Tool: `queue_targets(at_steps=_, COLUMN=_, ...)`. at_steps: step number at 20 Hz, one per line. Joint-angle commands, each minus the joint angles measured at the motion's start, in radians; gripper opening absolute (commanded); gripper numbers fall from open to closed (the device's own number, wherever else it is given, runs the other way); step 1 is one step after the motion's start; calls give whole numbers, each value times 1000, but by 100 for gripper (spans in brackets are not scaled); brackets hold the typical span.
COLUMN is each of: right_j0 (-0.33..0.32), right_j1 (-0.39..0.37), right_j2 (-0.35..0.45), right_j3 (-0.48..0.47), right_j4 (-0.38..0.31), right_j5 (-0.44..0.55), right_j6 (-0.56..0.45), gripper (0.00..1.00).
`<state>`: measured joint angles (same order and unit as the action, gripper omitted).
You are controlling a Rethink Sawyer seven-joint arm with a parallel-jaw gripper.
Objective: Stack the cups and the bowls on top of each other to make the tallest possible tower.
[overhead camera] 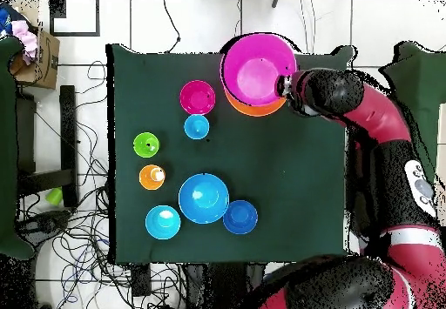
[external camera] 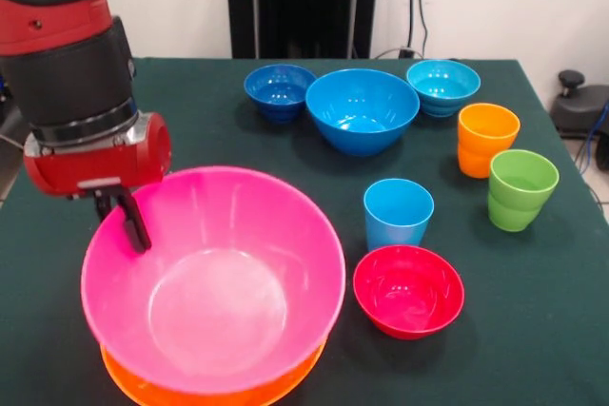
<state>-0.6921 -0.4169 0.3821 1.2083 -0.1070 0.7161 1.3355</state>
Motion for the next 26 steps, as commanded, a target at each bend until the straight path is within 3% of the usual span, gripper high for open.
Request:
queue_targets(at_steps=1, right_j0=-41, right_j1=-99, right_j2=46, right_j3=295, right_j4=-36, right_j5=-71, right_j6=14, gripper=0)
queue_targets(at_steps=9, right_j0=-60, right_j1=-87, right_j2=56, right_j3=321, right_j4=-73, right_j5=-136, right_j6=-1, gripper=0)
queue_targets(at_steps=15, right_j0=-50, right_j1=-25, right_j2=42, right_j3=254, right_j4=-93, right_j5=-170, right_j6=-14, gripper=0)
queue_targets(at_steps=26, right_j0=-43, right_j1=-3, right_j2=54, right_j3=235, right_j4=-74, right_j5=-191, right_j6=-3, gripper=0)
